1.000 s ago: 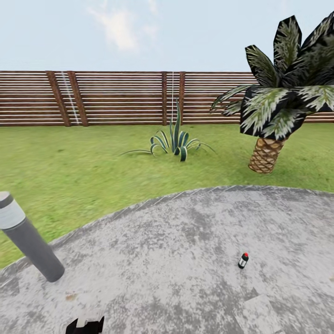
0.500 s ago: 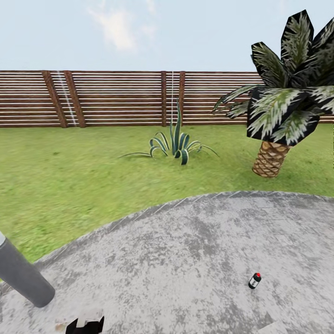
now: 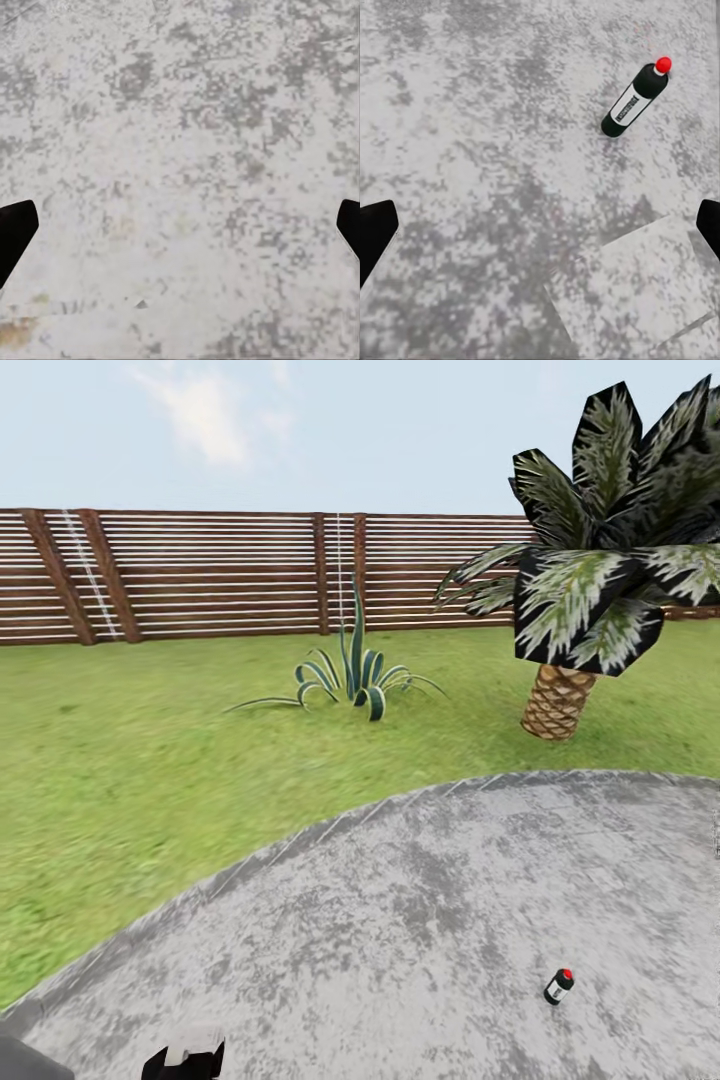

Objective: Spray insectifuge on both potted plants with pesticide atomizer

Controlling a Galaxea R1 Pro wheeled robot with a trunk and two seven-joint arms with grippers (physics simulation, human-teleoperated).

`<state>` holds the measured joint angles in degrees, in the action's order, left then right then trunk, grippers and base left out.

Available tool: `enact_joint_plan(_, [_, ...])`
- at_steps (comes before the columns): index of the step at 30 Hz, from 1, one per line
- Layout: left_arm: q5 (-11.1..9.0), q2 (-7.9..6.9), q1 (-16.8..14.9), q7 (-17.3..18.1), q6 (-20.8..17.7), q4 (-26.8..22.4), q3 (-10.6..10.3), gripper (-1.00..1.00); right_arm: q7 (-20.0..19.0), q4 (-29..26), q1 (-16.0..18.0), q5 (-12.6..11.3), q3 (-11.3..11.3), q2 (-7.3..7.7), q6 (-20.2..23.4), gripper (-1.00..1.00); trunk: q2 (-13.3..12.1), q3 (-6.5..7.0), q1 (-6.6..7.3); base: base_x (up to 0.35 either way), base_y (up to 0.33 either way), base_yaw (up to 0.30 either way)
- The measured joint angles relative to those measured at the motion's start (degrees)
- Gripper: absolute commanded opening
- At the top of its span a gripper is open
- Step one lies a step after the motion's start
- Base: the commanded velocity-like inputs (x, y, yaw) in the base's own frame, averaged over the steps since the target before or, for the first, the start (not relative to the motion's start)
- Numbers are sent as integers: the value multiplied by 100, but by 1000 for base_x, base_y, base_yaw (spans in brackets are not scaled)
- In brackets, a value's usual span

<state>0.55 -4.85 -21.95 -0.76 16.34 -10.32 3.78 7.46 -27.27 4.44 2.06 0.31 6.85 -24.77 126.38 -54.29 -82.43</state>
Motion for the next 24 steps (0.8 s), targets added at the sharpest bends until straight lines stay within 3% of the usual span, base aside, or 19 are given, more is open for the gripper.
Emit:
enact_joint_plan(5, [0, 0, 0, 0, 0, 0, 2, 100, 0, 8, 0, 0, 0, 0, 3, 100, 0, 0, 0, 254, 226, -233])
enact_joint_plan(15, [0, 0, 1, 0, 0, -1, 6, 100, -1, 1, 1, 0, 0, 0, 2, 100, 0, 0, 0, 249, 227, -58])
enact_joint_plan(24, [0, 0, 0, 0, 0, 0, 2, 100, 0, -1, 0, 0, 0, 0, 3, 100, 0, 0, 0, 247, 225, -268])
